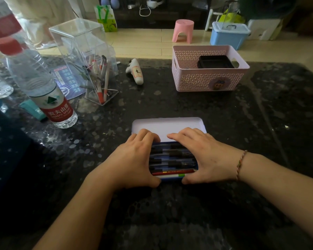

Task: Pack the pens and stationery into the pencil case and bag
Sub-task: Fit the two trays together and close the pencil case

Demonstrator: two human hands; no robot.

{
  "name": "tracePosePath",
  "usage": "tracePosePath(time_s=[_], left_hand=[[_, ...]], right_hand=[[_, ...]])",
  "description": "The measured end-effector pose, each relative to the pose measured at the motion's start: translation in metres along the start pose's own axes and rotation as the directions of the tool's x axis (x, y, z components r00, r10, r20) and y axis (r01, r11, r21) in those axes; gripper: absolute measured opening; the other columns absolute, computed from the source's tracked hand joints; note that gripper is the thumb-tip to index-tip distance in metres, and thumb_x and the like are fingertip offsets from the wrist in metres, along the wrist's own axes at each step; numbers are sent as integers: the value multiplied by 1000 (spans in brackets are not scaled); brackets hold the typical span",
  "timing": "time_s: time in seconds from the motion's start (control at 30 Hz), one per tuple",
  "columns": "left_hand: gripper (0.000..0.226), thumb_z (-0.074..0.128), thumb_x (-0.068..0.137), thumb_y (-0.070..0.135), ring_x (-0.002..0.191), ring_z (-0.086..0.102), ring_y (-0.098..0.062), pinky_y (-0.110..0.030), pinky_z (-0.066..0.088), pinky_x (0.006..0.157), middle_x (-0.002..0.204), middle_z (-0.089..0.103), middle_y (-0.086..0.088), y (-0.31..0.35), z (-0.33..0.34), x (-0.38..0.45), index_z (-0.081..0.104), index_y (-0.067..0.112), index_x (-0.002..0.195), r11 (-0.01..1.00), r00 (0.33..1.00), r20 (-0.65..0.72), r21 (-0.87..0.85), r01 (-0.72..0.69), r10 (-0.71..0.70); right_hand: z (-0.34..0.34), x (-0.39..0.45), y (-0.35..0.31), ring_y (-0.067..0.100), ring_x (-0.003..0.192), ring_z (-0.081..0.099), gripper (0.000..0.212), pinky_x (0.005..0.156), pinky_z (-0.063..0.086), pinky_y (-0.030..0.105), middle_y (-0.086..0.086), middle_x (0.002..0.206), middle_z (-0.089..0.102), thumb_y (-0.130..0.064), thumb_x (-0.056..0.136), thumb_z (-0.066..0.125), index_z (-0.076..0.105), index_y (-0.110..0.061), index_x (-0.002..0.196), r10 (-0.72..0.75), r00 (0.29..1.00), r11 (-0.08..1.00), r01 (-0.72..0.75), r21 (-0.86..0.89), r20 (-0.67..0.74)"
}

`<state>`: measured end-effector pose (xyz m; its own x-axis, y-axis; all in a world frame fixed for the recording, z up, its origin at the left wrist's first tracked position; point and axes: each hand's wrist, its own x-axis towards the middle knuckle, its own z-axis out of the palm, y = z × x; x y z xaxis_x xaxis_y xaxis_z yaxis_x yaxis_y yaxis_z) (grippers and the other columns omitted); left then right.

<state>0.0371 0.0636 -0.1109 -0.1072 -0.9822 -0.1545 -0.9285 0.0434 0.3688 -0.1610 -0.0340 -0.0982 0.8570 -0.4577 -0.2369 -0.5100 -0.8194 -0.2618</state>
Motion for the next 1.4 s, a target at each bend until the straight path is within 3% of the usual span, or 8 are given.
tracePosePath(time_s=[0.1, 0.23, 0.4, 0.73, 0.87, 1.07, 1.4], left_hand=[[88, 73, 56, 62, 112, 38, -3, -29, 47, 94, 122, 33, 18, 1, -1, 0, 29, 34, 127, 1000, 1000, 4, -10, 4, -4], [87, 72, 55, 62, 111, 36, -3, -30, 45, 96, 120, 33, 18, 2, -1, -1, 30, 35, 126, 1000, 1000, 5, -8, 14, -14], [86, 66, 54, 70, 115, 29, -6, -34, 27, 106, 120, 33, 18, 2, -1, 0, 29, 38, 125, 996, 1000, -17, 84, 15, -14], [84, 72, 54, 64, 110, 25, -5, -33, 29, 105, 112, 26, 19, 1, 2, 2, 26, 39, 120, 1000, 998, 50, -8, 27, -26], [83, 72, 55, 62, 110, 25, -5, -32, 30, 104, 113, 26, 18, 2, 3, 2, 25, 39, 119, 1000, 998, 61, -26, 8, -6], [92, 66, 55, 67, 112, 26, -7, -33, 32, 102, 118, 29, 17, 3, 4, 0, 27, 37, 132, 996, 997, 53, 67, -66, 62], [95, 59, 52, 78, 103, 32, -6, -28, 36, 93, 115, 32, 14, 9, 10, 3, 29, 34, 131, 982, 996, -9, 164, -91, 94]], right_hand=[[1, 3, -2, 9, 120, 27, 108, 107, 30, 32, -11, 132, 24, -69, 63, 69, 11, -31, 146, 25, 999, 999, -24, -41, 28], [2, 7, -6, 9, 115, 29, 96, 103, 34, 33, -11, 125, 27, -69, 61, 68, 25, -32, 138, 40, 999, 998, -39, -40, 25], [2, 8, -6, 8, 113, 31, 92, 101, 35, 33, -11, 123, 34, -68, 59, 70, 29, -34, 134, 44, 999, 999, -44, -4, 29], [6, 6, -9, 8, 116, 25, 97, 101, 29, 29, -12, 127, 26, -73, 61, 66, 20, -36, 138, 26, 999, 999, -25, -39, 31], [3, 8, -9, 8, 109, 29, 93, 97, 33, 29, -11, 121, 30, -73, 58, 68, 27, -35, 132, 27, 999, 999, -26, -35, 37], [0, 9, -11, 6, 102, 32, 92, 90, 37, 26, -13, 114, 32, -74, 54, 70, 29, -35, 126, 7, 999, 1000, -6, -26, 47], [-3, 9, -13, 5, 100, 37, 101, 87, 37, 21, -13, 112, 32, -75, 52, 70, 25, -32, 131, 1, 995, 999, 4, -50, 98]])
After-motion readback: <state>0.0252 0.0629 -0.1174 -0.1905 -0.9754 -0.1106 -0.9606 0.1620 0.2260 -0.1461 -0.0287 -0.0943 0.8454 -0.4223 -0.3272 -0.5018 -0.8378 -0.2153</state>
